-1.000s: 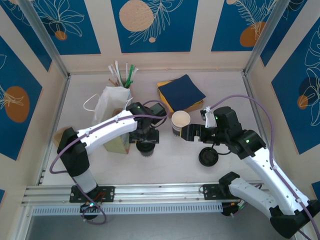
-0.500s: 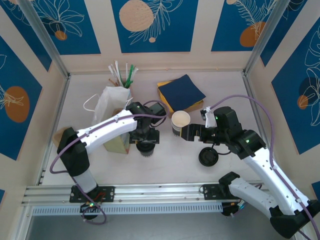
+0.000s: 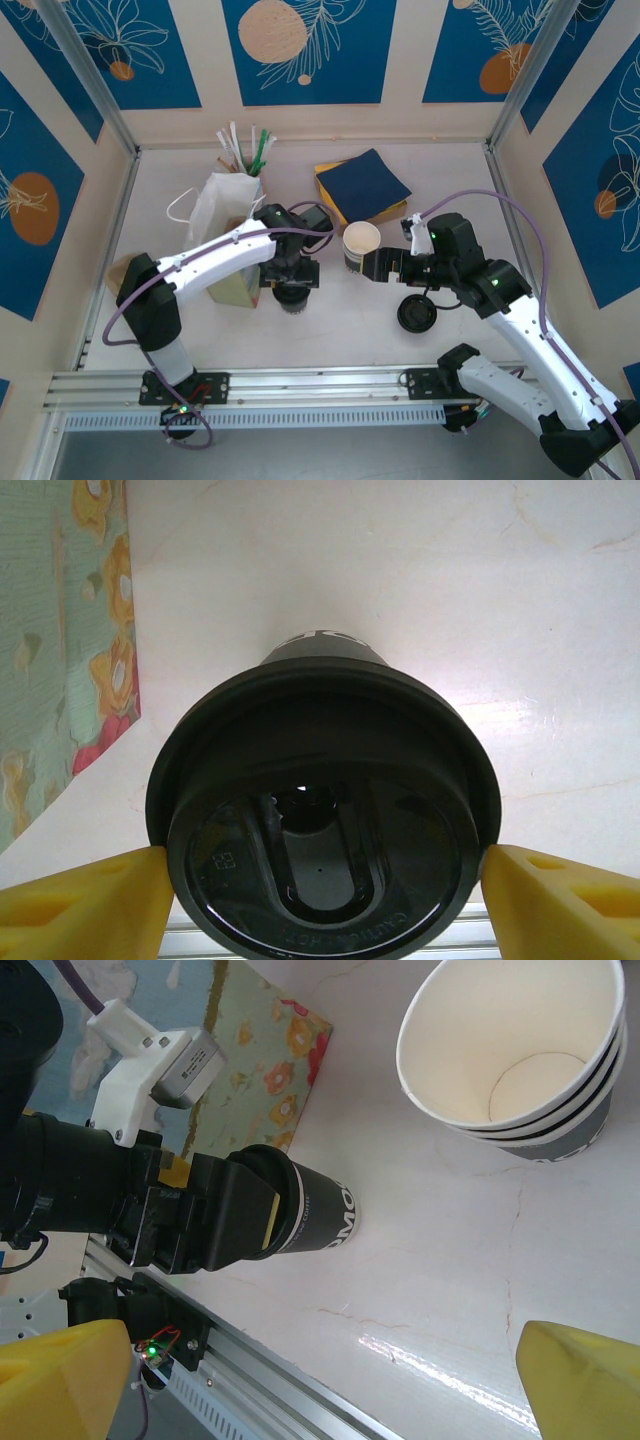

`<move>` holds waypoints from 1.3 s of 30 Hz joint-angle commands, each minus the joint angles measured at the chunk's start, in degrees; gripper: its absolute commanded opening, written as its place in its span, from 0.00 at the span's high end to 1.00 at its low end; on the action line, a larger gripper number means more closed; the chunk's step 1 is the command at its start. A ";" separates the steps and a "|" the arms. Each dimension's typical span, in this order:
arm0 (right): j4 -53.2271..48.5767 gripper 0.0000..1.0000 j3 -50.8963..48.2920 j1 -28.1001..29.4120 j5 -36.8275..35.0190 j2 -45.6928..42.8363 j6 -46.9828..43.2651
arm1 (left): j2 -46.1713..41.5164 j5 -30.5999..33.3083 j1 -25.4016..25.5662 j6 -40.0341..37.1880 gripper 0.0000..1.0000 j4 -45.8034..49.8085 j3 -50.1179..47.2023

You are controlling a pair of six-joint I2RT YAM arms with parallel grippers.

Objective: Pack the takeout coffee

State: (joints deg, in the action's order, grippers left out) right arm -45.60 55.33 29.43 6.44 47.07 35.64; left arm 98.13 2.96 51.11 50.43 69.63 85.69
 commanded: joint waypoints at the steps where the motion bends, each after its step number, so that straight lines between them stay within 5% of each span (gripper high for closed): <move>1: 0.41 0.01 -0.84 -0.24 0.24 -0.16 0.40 | 0.44 -0.99 -0.76 -0.88 0.20 0.30 -0.08; 39: 0.96 0.01 -0.90 -0.33 0.29 0.66 0.22 | 0.71 -1.98 -1.26 -1.04 0.27 -1.33 -2.54</move>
State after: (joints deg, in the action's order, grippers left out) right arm -44.56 54.63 29.39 6.44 47.83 36.05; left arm 98.13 1.83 50.57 49.45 67.94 83.94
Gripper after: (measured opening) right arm 0.989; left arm 0.737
